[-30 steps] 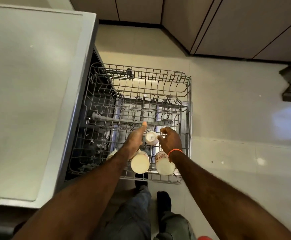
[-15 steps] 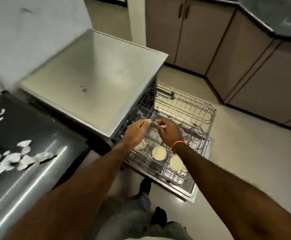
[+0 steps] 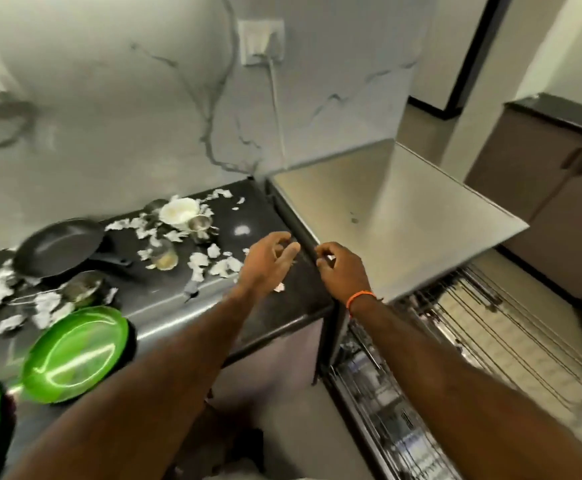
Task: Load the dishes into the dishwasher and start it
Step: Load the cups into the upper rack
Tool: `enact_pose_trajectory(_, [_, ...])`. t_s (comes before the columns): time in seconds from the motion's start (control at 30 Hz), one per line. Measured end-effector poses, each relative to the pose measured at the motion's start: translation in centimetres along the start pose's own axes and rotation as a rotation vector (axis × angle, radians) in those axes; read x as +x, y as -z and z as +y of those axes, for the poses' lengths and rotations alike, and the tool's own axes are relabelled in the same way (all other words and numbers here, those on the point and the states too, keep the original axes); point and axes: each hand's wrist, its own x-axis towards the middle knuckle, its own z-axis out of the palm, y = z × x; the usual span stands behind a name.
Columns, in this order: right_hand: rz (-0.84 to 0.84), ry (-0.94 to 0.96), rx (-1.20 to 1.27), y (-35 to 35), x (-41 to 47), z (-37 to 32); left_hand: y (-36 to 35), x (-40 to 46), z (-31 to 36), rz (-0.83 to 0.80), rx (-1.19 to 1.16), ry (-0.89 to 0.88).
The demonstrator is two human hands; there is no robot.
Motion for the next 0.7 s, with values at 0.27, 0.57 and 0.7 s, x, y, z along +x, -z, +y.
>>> enact_pose_trajectory(0.27, [-0.132,0.097,0.031,-11.5,6.9,-8.0,11.1,4.9,-9.0,0.153,0.104,0.067])
enact_pose_trajectory(0.57, [-0.340,-0.021,-0.078,-20.8,13.6,-11.4,15.0,11.9,-16.1,-0.023,0.236,0.150])
enact_pose_trajectory(0.7, [-0.378,-0.083,-0.062,-22.6,14.8,-11.4,14.3,14.2,-17.6,-0.136,0.270,0.172])
